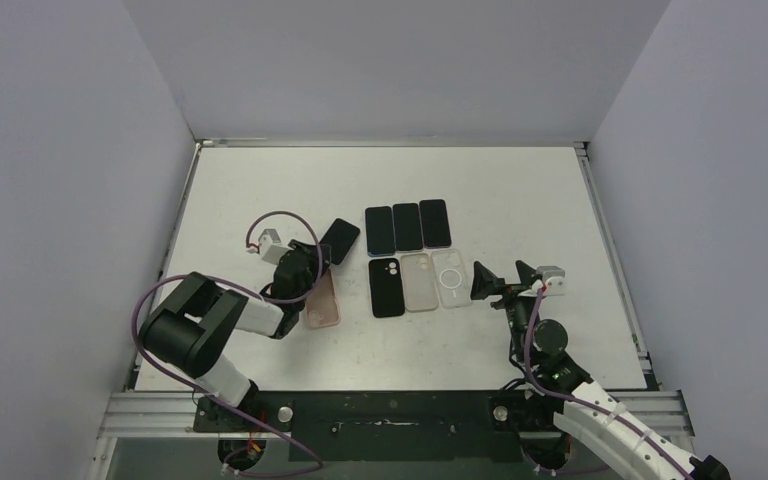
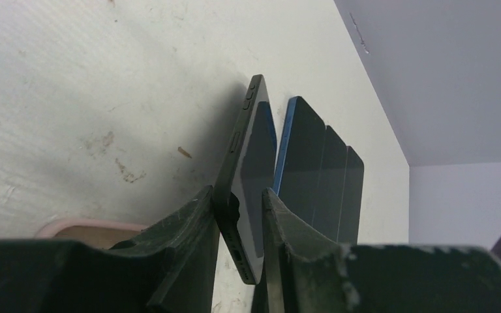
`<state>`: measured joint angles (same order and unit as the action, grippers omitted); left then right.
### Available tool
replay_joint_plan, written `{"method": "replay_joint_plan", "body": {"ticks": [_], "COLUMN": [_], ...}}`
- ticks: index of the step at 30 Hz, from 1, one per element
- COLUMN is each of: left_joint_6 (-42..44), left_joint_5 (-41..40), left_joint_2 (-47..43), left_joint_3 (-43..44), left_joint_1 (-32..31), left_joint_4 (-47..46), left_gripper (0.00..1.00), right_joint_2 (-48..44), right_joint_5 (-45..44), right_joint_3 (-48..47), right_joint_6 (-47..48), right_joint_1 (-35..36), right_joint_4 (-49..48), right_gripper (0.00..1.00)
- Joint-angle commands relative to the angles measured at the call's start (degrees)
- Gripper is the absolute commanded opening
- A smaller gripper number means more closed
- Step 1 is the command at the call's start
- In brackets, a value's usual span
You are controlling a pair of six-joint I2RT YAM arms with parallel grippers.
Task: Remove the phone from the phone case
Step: Place the phone at the center of the board.
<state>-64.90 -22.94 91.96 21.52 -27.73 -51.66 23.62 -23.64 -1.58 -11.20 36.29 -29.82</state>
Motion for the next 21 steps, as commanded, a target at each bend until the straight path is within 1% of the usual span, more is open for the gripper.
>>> {"method": "replay_joint_plan", "body": {"ticks": [1, 5, 8, 14, 21], "left_joint_6": [-0.4, 1.7, 4.0, 8.1, 10.9], "left_joint_5": [-2.1, -1.6, -0.4, 3.2, 7.1], "left_joint_2": [-1.2, -2.6, -3.0, -1.5, 1.7], "left_joint_3": [-0.9, -0.9, -0.9, 2.3, 6.7], "left_joint_1": [-0.3, -0.4, -0.4, -0.4, -0.7], "left_joint_4": [-2.9, -0.6, -0.6, 0.8, 3.3], "left_gripper": [0.31, 0.41, 0.47, 0.52, 0.56], "right_joint_2": [0.5, 0.7, 1.1, 3.2, 2.8], "right_joint_5": [-0.8, -1.0, -1.0, -0.5, -0.6], "right_joint_3": [-0.7, -0.8, -0.9, -1.5, -1.3], "right_joint_6": [-0.1, -0.1, -0.1, -0.1, 0.2], "right_joint_1": [-0.4, -0.5, -0.4, -0.4, -0.5], "right_joint_4": [-1.8, -1.5, -1.4, -1.8, -1.7], "right_gripper": [1.00, 1.00, 1.00, 1.00, 1.00]}}
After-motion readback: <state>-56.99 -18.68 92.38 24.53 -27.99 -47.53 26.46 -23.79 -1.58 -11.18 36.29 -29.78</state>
